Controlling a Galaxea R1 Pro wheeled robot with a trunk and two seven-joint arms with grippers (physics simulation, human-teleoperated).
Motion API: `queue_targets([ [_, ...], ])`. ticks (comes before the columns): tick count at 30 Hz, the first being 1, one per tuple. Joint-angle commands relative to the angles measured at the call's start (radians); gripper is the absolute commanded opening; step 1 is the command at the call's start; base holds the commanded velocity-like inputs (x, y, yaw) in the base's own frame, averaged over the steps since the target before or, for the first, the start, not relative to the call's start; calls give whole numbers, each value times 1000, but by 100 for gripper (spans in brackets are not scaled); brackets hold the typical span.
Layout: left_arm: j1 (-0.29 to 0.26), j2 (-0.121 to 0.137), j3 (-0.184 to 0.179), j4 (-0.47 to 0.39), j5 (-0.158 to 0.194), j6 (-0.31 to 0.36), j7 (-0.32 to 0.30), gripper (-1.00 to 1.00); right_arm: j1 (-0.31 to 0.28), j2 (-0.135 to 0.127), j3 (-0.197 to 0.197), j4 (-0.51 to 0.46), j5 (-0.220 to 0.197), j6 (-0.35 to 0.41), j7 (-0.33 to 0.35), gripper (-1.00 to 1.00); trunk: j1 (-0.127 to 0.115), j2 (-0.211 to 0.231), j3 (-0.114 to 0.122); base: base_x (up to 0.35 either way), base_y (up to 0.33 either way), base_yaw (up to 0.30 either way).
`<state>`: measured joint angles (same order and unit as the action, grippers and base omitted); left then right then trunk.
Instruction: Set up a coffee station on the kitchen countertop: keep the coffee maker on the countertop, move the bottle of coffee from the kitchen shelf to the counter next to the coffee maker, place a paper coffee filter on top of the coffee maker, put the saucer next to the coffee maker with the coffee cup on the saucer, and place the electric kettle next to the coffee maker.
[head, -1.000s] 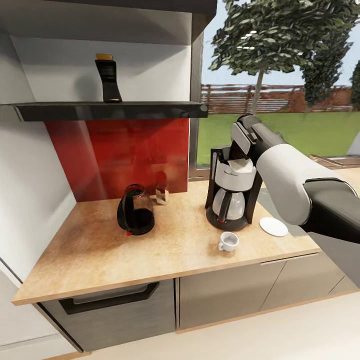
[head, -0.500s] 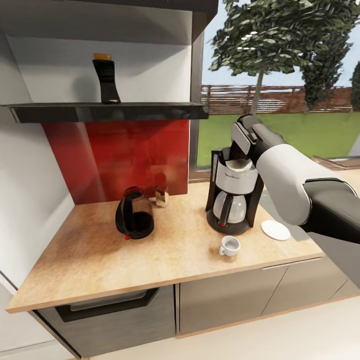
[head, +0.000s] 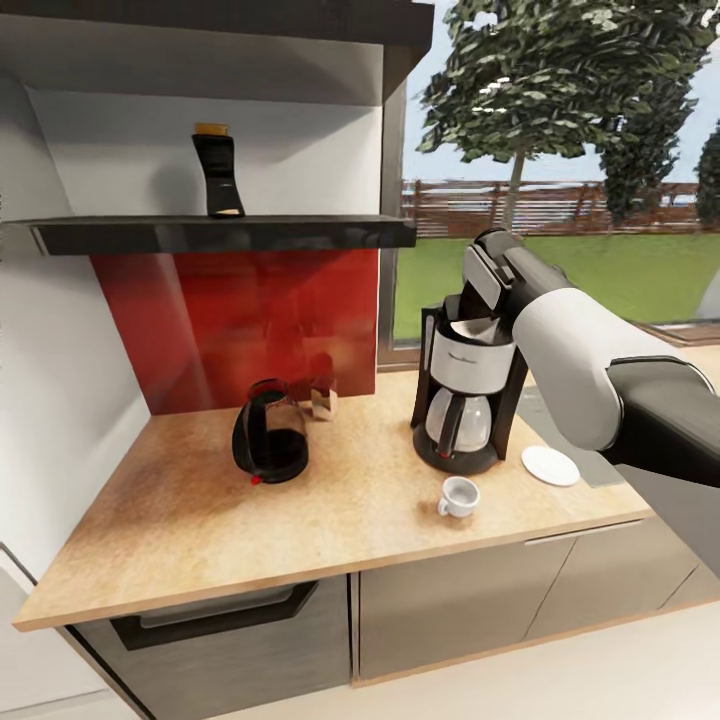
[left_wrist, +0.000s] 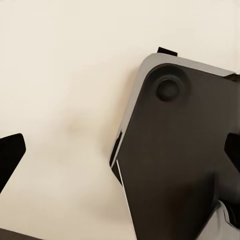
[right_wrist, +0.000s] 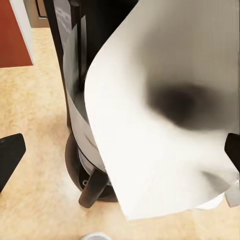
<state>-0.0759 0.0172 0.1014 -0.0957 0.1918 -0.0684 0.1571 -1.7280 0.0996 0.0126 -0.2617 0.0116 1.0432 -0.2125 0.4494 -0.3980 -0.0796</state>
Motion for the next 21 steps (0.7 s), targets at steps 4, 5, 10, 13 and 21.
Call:
queue_targets([
  [4, -1, 0, 8, 1, 2, -4, -1, 100, -1, 0, 1, -1, 1, 4, -1, 100, 1, -2, 1, 0, 0, 0],
  [5, -1, 0, 8, 1, 2, -4, -1, 100, -1, 0, 1, -1, 1, 4, -1, 100, 1, -2, 1, 0, 0, 0],
  [10, -1, 0, 8, 1, 2, -4, -1, 100, -1, 0, 1, -1, 1, 4, -1, 100, 1, -2, 1, 0, 0, 0],
  [13, -1, 0, 8, 1, 2, -4, -1, 100, -1, 0, 1, -1, 1, 4, -1, 100, 1, -2, 2, 0, 0, 0],
  [21, -1, 0, 8, 1, 2, -4, -1, 100, -1, 0, 1, -1, 1, 4, -1, 100, 1, -2, 2, 0, 0, 0],
])
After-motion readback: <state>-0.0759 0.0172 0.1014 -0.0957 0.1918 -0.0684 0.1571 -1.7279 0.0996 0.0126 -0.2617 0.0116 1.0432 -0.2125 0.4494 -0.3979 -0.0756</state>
